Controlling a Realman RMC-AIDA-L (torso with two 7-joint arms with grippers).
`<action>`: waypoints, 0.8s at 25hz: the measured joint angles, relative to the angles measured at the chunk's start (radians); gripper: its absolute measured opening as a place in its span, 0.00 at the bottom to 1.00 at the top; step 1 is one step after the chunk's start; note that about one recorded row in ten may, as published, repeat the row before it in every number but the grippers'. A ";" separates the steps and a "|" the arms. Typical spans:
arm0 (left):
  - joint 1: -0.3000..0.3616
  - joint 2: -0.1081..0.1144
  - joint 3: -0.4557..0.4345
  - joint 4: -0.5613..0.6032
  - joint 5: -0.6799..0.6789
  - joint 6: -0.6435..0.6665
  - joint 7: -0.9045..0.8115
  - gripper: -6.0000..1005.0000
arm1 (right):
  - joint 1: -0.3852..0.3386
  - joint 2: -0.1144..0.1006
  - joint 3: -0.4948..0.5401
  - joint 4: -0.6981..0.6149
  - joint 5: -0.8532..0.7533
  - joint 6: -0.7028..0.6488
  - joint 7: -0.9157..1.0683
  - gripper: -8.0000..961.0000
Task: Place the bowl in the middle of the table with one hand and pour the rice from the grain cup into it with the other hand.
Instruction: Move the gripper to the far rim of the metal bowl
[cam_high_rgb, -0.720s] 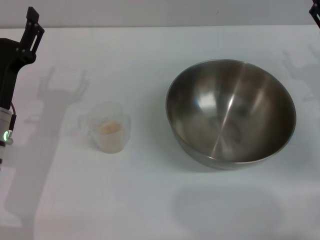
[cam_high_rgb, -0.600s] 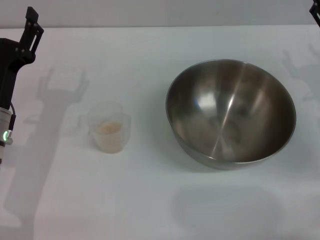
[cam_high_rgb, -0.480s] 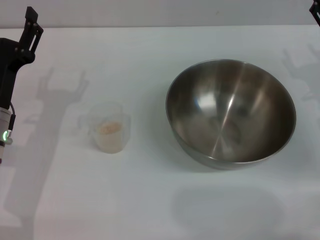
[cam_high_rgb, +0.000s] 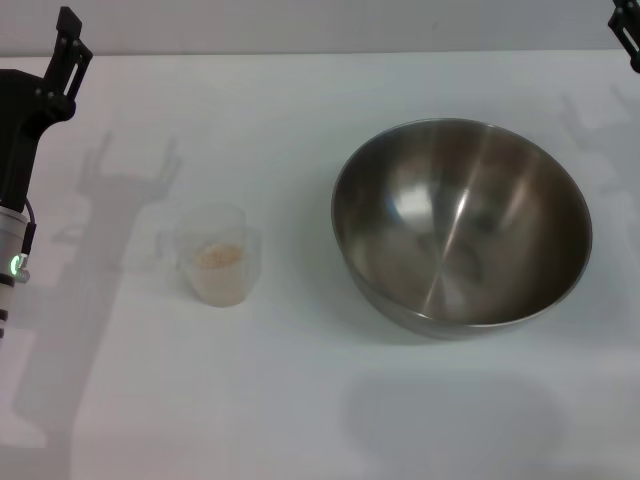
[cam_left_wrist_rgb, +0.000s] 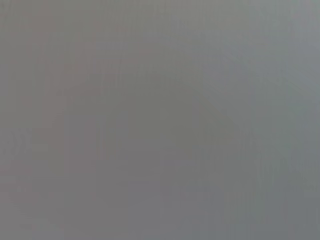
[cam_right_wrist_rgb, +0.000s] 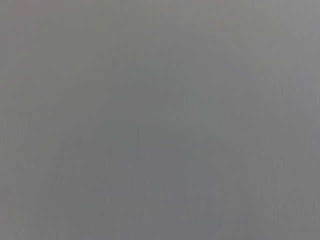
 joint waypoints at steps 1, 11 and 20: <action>0.000 0.000 0.000 0.000 -0.001 0.000 0.000 0.86 | 0.000 0.000 -0.004 -0.012 -0.001 -0.016 0.010 0.75; -0.004 0.000 0.003 0.002 -0.006 -0.005 0.000 0.86 | -0.084 -0.002 -0.210 -0.370 -0.063 -0.358 0.306 0.75; -0.002 0.000 0.004 0.005 -0.004 -0.005 0.000 0.85 | -0.159 -0.009 -0.252 -0.747 -0.652 -0.511 0.975 0.75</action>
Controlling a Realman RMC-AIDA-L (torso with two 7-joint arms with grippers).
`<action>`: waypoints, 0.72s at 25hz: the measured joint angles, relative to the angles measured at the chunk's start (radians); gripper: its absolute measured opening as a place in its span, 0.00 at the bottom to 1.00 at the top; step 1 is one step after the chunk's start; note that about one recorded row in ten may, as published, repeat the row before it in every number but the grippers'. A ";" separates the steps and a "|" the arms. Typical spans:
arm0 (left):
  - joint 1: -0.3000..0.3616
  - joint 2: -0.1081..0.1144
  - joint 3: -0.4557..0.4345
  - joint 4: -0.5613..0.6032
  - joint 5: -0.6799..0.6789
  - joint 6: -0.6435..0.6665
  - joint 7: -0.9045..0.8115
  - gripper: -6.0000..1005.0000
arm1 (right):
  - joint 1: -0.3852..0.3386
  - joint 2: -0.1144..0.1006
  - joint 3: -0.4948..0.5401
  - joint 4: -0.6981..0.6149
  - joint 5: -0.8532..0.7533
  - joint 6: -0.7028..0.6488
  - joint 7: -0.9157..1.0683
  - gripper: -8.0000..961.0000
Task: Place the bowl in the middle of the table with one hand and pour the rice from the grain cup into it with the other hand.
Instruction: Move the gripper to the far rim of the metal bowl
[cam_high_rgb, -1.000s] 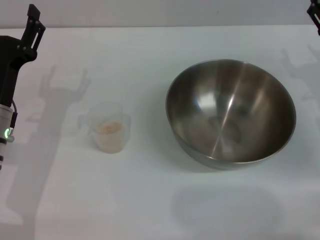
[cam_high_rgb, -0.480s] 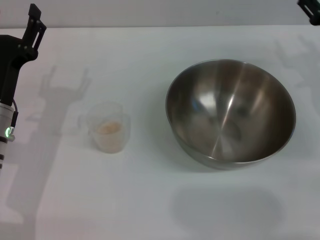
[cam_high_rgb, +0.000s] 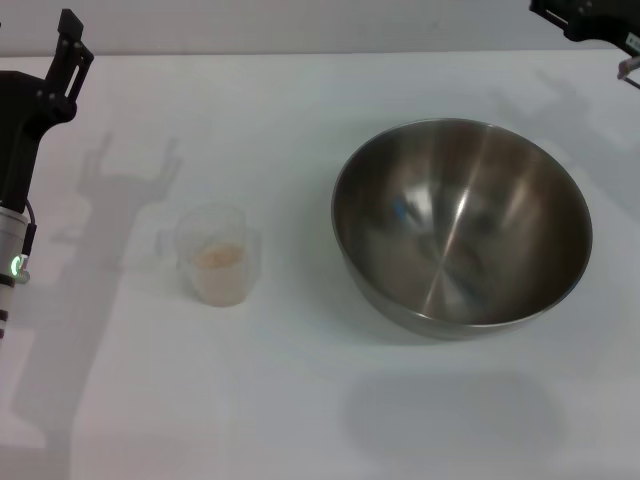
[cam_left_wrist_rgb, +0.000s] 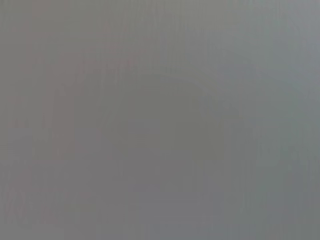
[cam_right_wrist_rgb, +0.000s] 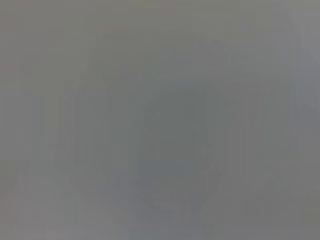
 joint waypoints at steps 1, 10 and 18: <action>0.001 0.000 0.000 0.000 0.000 0.000 0.000 0.85 | -0.005 -0.002 0.002 -0.043 -0.082 0.003 0.084 0.75; 0.005 0.001 0.002 0.000 0.004 0.007 0.000 0.85 | 0.065 -0.006 0.106 -0.373 -0.897 0.265 0.942 0.75; 0.004 0.002 -0.001 0.001 0.004 0.008 0.000 0.85 | 0.279 -0.036 0.225 -0.336 -1.249 0.678 1.243 0.75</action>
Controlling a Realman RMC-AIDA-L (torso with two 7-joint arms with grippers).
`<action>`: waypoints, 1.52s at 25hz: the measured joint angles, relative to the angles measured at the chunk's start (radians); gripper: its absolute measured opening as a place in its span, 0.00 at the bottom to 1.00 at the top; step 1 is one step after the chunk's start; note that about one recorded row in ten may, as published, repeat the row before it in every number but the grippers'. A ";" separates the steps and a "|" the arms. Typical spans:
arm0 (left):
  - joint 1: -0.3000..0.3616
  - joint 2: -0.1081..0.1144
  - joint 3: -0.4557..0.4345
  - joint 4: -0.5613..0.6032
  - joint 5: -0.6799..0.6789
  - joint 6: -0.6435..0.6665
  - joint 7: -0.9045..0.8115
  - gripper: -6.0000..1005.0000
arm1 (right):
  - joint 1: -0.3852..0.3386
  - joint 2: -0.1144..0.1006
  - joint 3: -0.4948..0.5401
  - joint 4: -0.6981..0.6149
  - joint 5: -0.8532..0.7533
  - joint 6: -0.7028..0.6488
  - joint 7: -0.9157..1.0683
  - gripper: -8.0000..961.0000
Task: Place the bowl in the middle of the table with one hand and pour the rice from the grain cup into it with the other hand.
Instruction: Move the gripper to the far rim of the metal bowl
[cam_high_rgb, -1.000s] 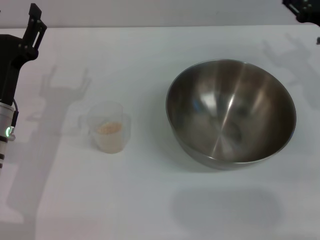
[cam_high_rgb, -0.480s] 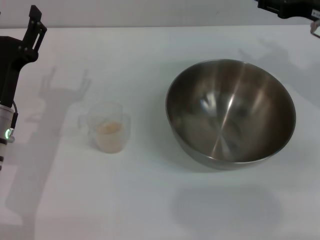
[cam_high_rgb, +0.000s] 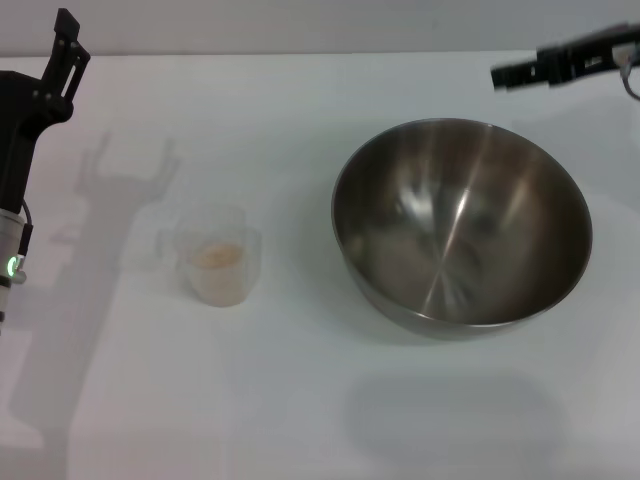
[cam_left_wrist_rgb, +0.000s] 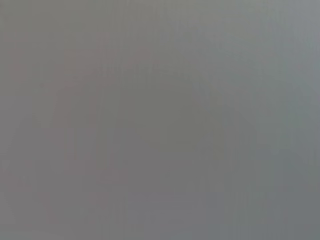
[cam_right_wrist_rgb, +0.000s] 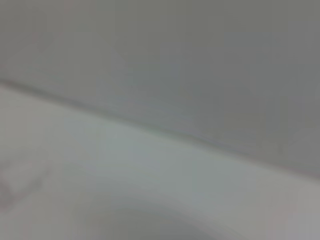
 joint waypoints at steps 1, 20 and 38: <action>0.000 0.000 -0.002 0.000 0.000 0.000 0.000 0.85 | 0.000 0.000 0.000 0.000 0.000 0.000 0.000 0.75; -0.014 0.001 -0.005 0.013 -0.004 -0.005 0.000 0.85 | 0.103 0.003 -0.008 0.119 -0.206 0.128 0.055 0.73; -0.028 0.002 -0.006 0.024 0.000 -0.006 0.000 0.85 | 0.097 0.031 -0.009 0.169 -0.278 0.118 0.046 0.70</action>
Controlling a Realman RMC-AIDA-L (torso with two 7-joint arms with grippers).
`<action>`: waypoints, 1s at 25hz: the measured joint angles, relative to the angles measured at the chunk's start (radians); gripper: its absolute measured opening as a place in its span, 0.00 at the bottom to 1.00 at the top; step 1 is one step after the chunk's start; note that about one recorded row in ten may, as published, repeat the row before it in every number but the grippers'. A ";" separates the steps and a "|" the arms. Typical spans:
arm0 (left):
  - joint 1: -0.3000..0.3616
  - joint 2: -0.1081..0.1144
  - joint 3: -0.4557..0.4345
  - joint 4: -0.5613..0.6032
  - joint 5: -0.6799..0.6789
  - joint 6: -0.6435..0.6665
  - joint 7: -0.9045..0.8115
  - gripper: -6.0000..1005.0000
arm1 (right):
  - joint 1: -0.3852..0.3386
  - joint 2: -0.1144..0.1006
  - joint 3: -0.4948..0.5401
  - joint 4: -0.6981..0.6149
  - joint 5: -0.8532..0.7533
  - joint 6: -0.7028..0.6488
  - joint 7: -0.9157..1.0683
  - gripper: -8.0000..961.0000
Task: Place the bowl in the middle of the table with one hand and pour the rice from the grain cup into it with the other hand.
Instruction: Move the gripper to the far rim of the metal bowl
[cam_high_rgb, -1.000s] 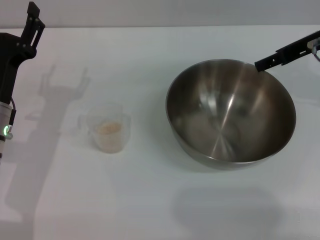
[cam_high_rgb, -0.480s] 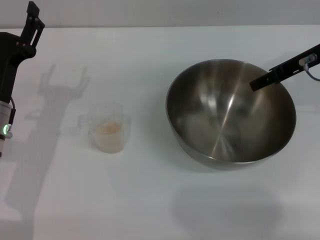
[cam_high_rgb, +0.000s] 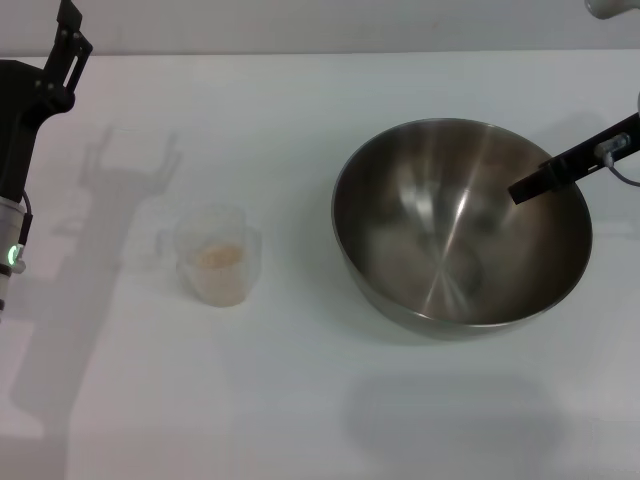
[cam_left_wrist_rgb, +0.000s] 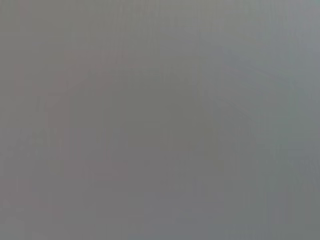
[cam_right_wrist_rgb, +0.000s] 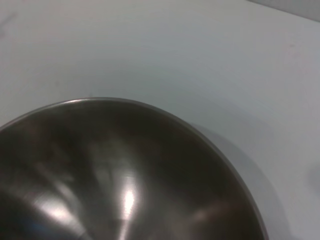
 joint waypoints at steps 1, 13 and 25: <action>0.000 0.000 0.000 0.001 -0.001 0.000 0.000 0.85 | -0.002 0.002 0.002 -0.004 0.001 -0.001 -0.004 0.69; 0.000 -0.002 0.000 0.006 -0.003 0.000 0.000 0.85 | -0.005 0.007 -0.002 -0.002 -0.004 -0.023 -0.038 0.21; 0.001 -0.003 0.000 0.005 -0.003 0.001 -0.004 0.86 | -0.017 0.007 0.003 -0.062 0.001 -0.024 -0.058 0.05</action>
